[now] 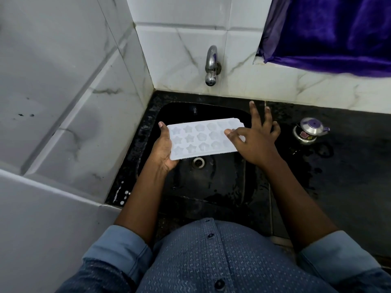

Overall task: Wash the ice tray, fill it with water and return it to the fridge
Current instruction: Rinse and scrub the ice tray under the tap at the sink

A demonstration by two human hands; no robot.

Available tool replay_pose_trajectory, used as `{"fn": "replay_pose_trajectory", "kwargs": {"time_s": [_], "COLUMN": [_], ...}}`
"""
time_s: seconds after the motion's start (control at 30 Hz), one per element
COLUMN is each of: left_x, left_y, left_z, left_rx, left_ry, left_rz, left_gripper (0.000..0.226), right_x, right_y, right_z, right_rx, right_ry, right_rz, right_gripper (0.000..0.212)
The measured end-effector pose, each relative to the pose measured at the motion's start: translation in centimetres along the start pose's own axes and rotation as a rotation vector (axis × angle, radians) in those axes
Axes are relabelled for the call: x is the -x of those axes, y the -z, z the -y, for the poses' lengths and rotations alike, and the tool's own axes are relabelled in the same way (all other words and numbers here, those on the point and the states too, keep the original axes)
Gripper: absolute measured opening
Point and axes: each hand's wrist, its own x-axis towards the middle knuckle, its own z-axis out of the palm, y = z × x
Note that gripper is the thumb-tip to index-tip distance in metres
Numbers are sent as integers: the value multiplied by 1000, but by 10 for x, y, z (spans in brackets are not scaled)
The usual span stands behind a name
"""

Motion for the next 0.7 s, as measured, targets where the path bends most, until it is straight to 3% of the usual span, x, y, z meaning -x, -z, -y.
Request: {"fn": "replay_pose_trajectory", "kwargs": {"time_s": [0.37, 0.7], "left_x": [1, -7], "left_y": [5, 13], "left_z": [-5, -6], "left_rx": [-4, -11], "left_ry": [-10, -6], "left_rz": [-2, -9], "left_gripper": [89, 90], "right_x": [-1, 10], "right_y": [-3, 2], "right_z": [-13, -29], "right_rx": [14, 107], "right_ry": [40, 126], "right_rz": [24, 159], "right_gripper": [50, 66]}}
